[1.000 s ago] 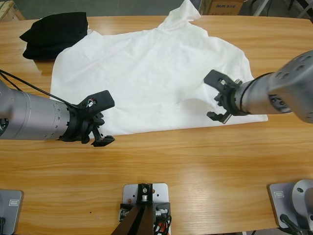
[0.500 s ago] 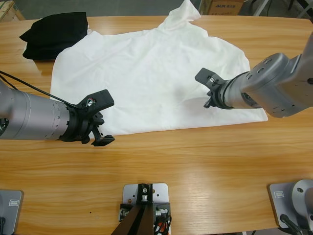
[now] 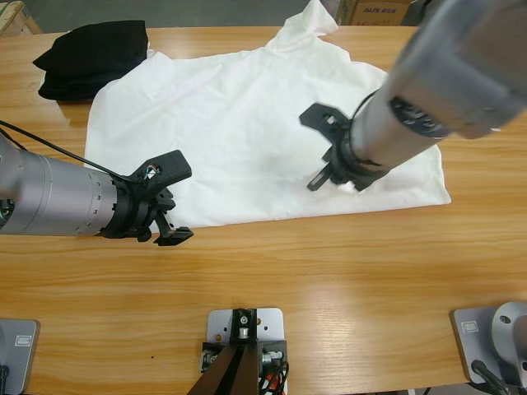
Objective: Fold clothes
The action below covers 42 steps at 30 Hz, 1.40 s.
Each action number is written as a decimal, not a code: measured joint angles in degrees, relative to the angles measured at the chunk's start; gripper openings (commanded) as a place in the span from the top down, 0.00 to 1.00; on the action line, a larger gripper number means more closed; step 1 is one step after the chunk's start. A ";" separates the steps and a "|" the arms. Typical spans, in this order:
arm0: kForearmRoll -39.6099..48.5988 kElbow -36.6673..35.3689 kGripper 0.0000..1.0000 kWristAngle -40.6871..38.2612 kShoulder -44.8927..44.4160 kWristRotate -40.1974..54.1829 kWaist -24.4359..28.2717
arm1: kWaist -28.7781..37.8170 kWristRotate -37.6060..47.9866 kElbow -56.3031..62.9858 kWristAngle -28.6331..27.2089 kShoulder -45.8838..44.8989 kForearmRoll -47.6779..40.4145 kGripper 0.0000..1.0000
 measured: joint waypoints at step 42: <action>0.00 -0.24 0.27 0.00 0.27 -0.97 -0.08 | -35.27 20.80 40.54 17.38 -26.25 -32.48 0.23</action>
